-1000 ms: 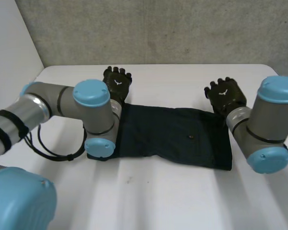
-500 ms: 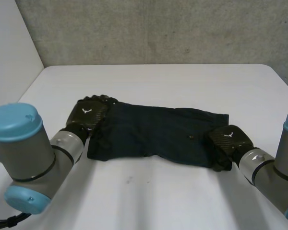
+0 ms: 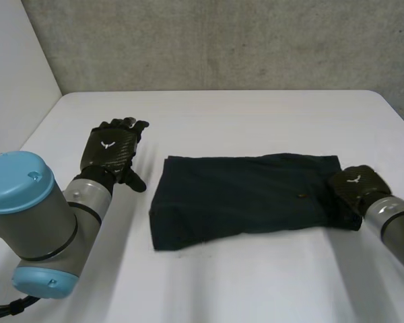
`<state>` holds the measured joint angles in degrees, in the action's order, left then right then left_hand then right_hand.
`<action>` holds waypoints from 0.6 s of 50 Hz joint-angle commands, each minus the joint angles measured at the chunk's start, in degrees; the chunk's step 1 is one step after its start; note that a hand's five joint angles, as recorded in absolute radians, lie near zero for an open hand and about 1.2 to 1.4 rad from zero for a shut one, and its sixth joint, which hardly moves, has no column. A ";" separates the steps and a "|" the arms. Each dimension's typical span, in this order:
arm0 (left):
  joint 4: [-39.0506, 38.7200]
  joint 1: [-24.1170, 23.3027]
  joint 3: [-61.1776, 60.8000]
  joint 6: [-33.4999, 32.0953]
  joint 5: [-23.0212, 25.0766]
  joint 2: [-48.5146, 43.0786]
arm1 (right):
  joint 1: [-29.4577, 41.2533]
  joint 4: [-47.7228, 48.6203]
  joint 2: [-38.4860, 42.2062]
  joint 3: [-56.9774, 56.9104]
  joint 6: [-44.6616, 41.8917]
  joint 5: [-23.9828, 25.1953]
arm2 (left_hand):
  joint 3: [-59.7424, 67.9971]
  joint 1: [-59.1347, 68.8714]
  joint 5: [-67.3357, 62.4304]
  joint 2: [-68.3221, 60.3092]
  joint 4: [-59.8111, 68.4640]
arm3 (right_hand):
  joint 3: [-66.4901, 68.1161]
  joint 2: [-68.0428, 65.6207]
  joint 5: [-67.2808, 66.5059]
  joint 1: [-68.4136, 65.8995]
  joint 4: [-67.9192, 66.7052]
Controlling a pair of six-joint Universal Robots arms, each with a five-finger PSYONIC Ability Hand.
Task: Fold the shorts.
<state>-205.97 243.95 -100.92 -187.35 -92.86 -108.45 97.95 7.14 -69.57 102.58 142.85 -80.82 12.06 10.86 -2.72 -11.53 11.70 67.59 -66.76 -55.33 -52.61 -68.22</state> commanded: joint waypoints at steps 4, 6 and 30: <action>-0.05 0.12 -0.24 -0.03 0.05 0.00 | -3.81 -1.60 0.40 -0.71 0.75 4.97 | 0.17 1.37 0.49 -0.71 0.54 | -42.36 41.54 40.10 27.38 42.99; -0.05 0.12 -0.33 -0.03 0.05 0.08 | -3.90 -1.77 0.41 -0.71 2.25 5.49 | 0.17 1.37 0.49 -0.71 0.54 | -42.54 41.71 40.27 27.55 43.16; -0.05 0.03 -0.33 -0.12 0.14 -0.36 | -9.00 -1.42 6.56 -3.00 5.25 11.56 | -0.17 1.03 0.83 -0.37 0.20 | -15.23 14.40 12.97 0.25 15.86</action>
<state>-206.02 243.95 -101.25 -187.43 -92.72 -108.83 88.76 5.67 -63.53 99.76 147.91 -69.65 12.06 10.86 -2.73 -11.52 11.70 30.72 -30.31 -19.66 -26.54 -30.79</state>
